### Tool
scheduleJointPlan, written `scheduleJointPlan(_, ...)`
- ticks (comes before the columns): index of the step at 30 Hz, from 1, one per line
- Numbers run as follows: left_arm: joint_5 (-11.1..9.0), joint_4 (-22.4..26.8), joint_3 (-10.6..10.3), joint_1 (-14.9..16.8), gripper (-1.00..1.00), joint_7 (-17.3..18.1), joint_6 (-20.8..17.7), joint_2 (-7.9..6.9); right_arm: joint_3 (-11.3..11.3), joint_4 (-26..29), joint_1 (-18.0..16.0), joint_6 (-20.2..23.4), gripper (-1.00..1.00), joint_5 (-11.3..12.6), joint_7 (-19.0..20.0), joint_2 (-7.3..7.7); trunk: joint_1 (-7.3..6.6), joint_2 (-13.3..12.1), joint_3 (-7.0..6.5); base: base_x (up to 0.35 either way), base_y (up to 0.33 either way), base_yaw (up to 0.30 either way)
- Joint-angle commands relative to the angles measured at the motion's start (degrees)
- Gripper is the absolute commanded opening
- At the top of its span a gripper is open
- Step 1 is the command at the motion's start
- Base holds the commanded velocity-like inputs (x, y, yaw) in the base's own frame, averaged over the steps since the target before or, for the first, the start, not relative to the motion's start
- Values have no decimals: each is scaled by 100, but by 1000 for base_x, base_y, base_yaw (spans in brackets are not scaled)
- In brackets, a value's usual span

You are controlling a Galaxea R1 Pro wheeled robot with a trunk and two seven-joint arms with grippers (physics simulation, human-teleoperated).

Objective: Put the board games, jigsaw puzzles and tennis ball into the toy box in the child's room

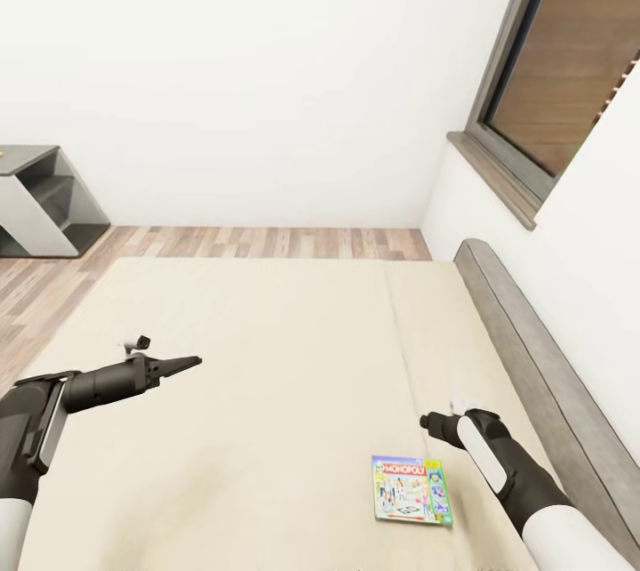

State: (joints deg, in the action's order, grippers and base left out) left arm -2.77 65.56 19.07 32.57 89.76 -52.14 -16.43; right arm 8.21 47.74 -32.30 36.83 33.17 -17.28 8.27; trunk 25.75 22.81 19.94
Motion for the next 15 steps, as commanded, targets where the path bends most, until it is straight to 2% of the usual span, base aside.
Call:
scheduleJointPlan(1, 5, 1, 0, 4, 100, 24, -60, 2, 23, 8, -4, 7, 100, 59, -56, 8, 3, 11, 19, 0, 0, 0)
scheduleJointPlan(11, 7, -4, 0, 3, 100, 24, -56, 15, 5, 7, -4, -33, 100, 62, -41, 67, 3, 11, 112, 0, 0, 0)
scheduleJointPlan(15, 11, -6, 0, 3, 100, 24, -54, 16, 3, 1, -4, -46, 100, 59, 233, 86, 3, 11, 150, 0, 0, 0)
